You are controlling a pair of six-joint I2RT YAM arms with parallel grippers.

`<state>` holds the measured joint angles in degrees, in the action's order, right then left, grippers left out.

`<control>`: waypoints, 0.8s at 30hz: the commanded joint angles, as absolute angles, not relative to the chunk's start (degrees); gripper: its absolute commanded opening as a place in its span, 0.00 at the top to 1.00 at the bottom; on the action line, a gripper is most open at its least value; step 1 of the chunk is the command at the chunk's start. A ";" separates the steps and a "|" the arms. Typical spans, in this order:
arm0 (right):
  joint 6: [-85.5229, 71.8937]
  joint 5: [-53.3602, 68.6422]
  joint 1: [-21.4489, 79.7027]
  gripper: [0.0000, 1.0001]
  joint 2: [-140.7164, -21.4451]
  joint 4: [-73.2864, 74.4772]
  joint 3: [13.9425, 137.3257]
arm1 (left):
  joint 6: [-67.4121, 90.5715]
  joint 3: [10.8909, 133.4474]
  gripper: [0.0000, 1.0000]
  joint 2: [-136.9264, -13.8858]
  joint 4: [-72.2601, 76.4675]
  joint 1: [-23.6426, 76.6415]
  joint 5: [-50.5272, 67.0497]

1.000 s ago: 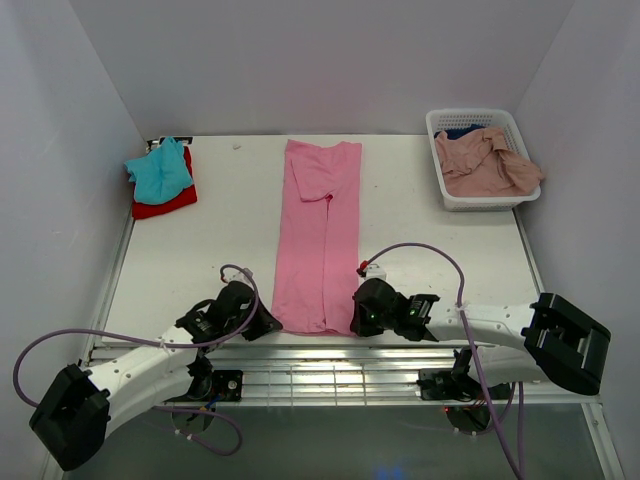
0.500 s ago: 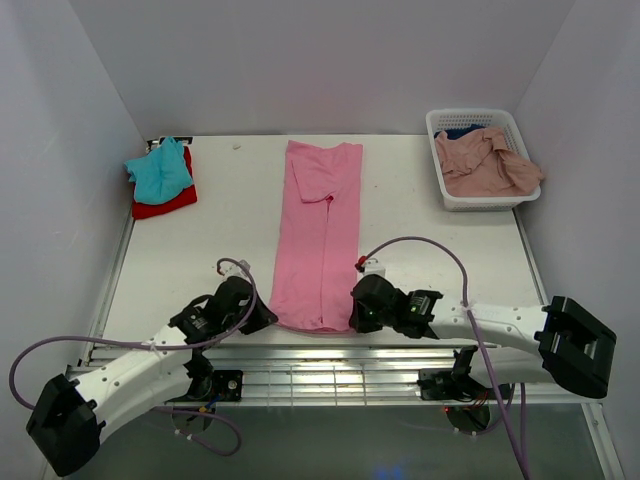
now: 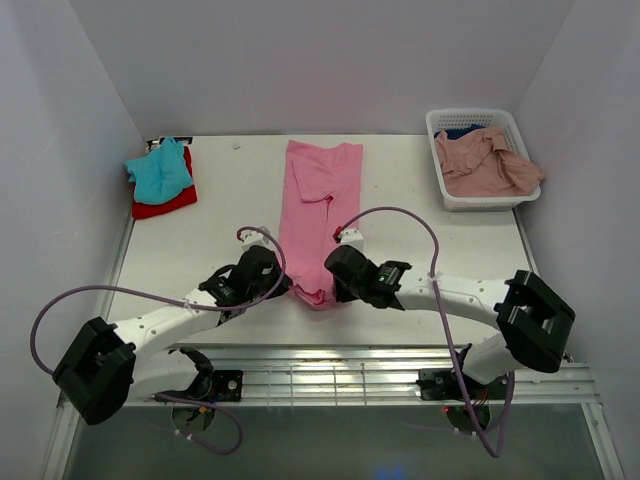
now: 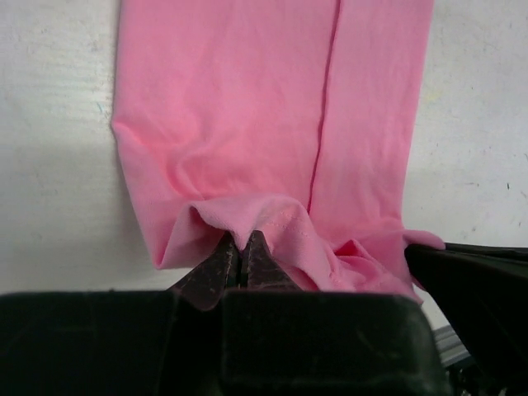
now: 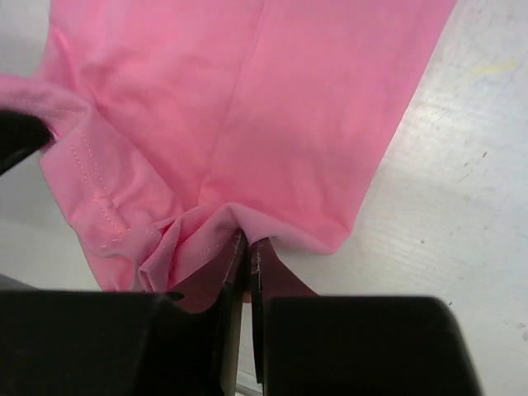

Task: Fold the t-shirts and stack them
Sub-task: Fold the tshirt

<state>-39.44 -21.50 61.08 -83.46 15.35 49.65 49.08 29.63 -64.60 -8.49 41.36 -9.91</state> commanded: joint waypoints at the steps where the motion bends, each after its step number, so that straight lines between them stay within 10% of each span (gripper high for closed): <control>1: -36.22 -26.72 58.37 0.92 -84.81 17.14 55.54 | 45.01 34.26 1.00 -66.17 -3.96 41.05 -14.58; 24: -20.39 -23.65 38.85 0.92 -107.48 15.73 81.11 | 31.38 57.56 1.00 -100.01 12.83 27.51 -12.13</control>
<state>-23.24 -23.77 40.53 -105.93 17.63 77.25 33.80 53.95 -99.00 9.39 28.64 -13.65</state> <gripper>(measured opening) 0.086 0.029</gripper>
